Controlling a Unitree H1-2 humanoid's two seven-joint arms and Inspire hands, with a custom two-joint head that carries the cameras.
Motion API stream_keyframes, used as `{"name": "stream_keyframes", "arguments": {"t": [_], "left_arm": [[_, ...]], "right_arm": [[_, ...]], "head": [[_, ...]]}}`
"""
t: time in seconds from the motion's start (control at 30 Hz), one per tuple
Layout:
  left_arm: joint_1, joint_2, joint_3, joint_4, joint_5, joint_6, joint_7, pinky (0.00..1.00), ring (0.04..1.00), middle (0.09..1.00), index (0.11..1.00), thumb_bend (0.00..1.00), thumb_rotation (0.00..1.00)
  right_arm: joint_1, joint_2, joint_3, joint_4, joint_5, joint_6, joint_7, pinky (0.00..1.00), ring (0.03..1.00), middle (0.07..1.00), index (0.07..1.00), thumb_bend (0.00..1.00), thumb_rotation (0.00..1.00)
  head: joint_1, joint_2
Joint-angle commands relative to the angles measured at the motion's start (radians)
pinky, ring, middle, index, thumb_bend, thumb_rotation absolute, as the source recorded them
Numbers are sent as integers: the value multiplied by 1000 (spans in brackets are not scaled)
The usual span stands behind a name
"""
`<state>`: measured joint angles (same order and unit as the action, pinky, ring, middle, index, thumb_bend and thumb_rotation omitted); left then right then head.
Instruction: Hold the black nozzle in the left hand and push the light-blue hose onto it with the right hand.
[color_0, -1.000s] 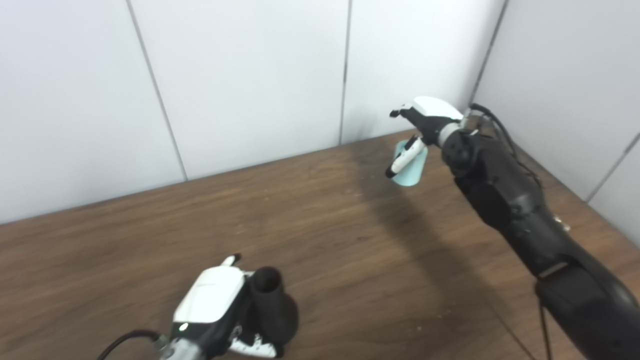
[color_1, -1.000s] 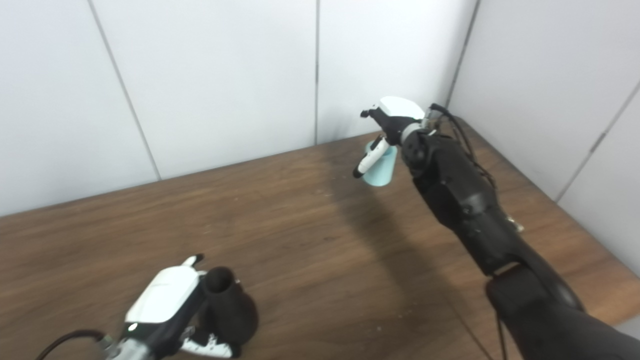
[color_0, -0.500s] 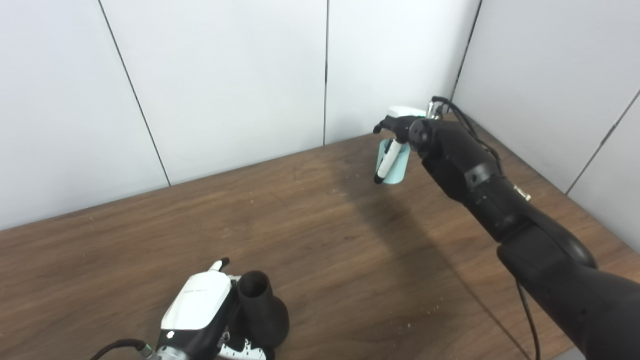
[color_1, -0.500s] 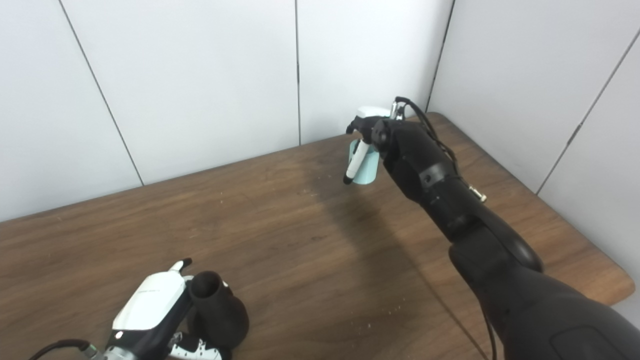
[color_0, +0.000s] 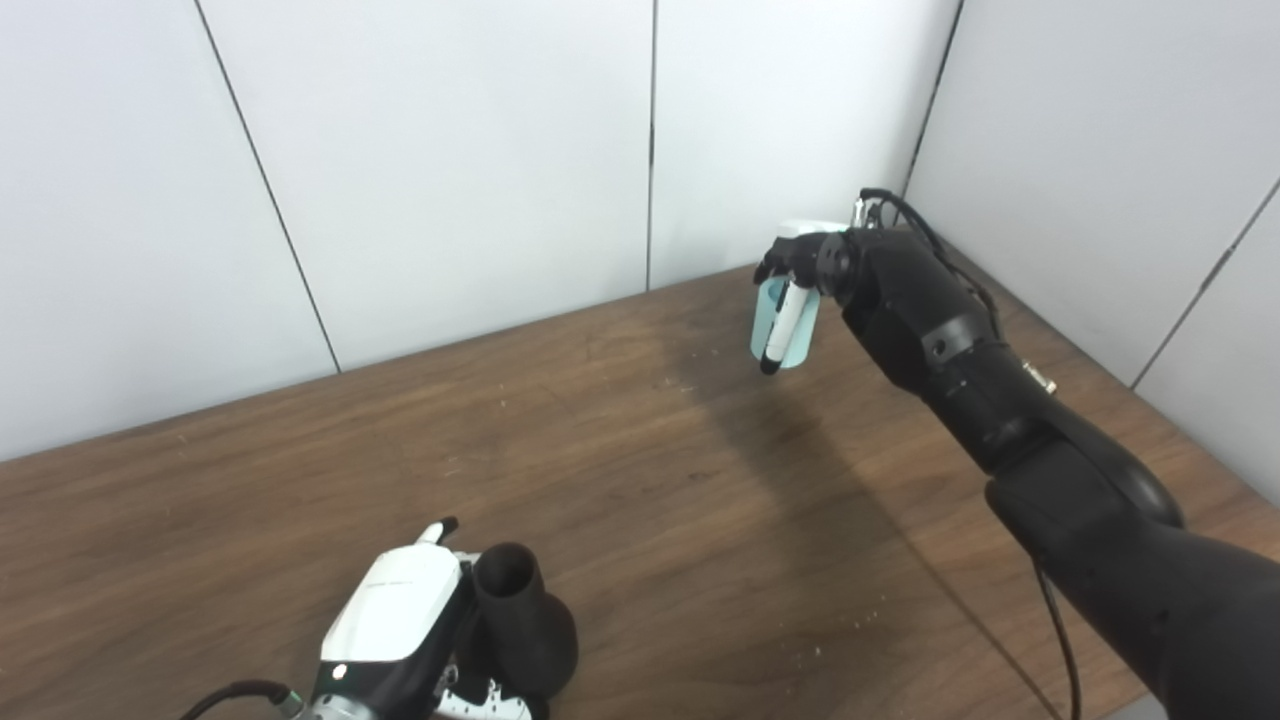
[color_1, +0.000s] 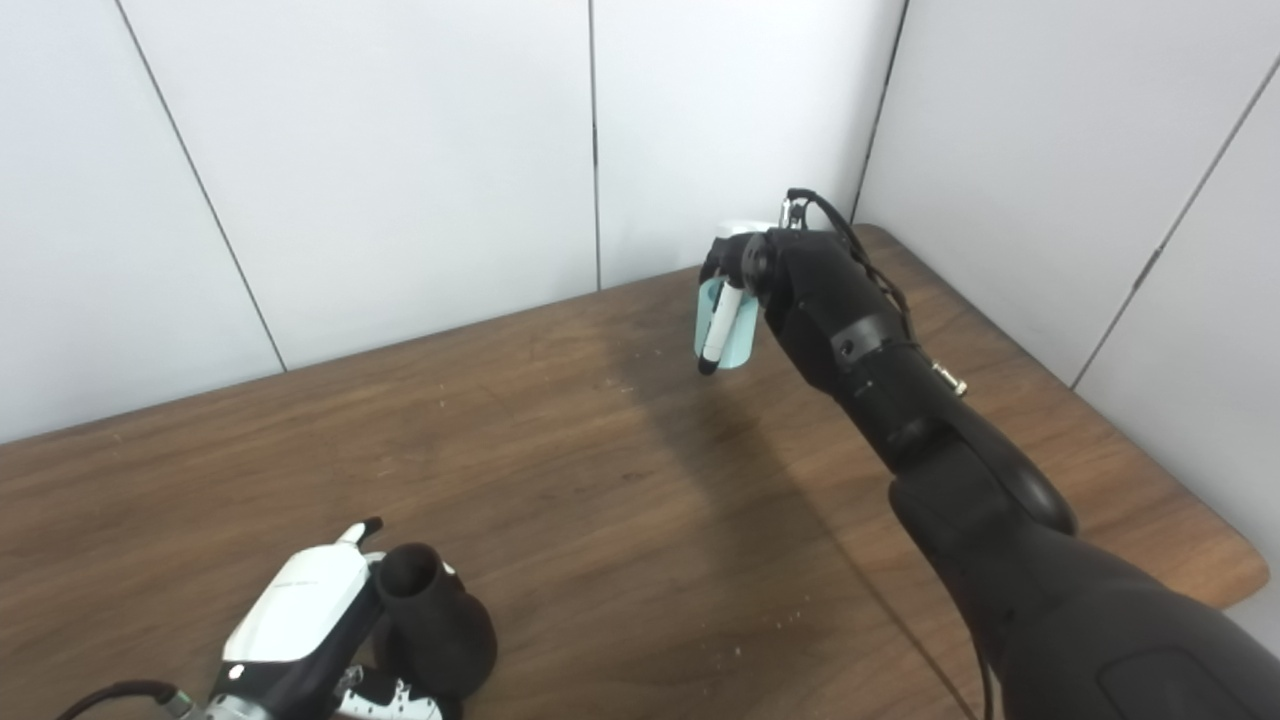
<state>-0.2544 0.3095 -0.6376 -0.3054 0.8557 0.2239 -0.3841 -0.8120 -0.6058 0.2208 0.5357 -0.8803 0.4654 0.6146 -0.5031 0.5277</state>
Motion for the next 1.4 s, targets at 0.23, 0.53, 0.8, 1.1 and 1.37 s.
{"name": "stream_keyframes", "arguments": {"t": [0.23, 0.53, 0.8, 1.1, 1.37], "left_arm": [[100, 42, -64, 86, 10, 27, -153, 1000, 669, 506, 467, 522, 0], [89, 39, -63, 74, 2, 44, -171, 1000, 685, 508, 465, 521, 0], [90, 39, -64, 76, 4, 44, -169, 1000, 688, 514, 459, 521, 0], [92, 40, -67, 67, 9, 56, -176, 1000, 686, 513, 460, 521, 0], [88, 41, -71, 63, 12, 58, -180, 1000, 686, 512, 460, 521, 0]], "right_arm": [[-44, -38, -6, -16, 18, 3, -77, 712, 774, 830, 835, 934, 61], [-40, -46, 28, -21, 23, -3, -89, 656, 718, 796, 854, 899, 40], [-47, -52, 52, 0, 35, -11, -108, 641, 709, 782, 783, 889, 39], [-44, -57, 68, -8, 37, -8, -126, 575, 608, 638, 702, 869, 21], [-37, -62, 75, -20, 24, -23, -197, 436, 430, 486, 526, 527, 0]], "head": [[19, 12], [20, 16], [28, 19], [26, 24], [27, 31]]}}
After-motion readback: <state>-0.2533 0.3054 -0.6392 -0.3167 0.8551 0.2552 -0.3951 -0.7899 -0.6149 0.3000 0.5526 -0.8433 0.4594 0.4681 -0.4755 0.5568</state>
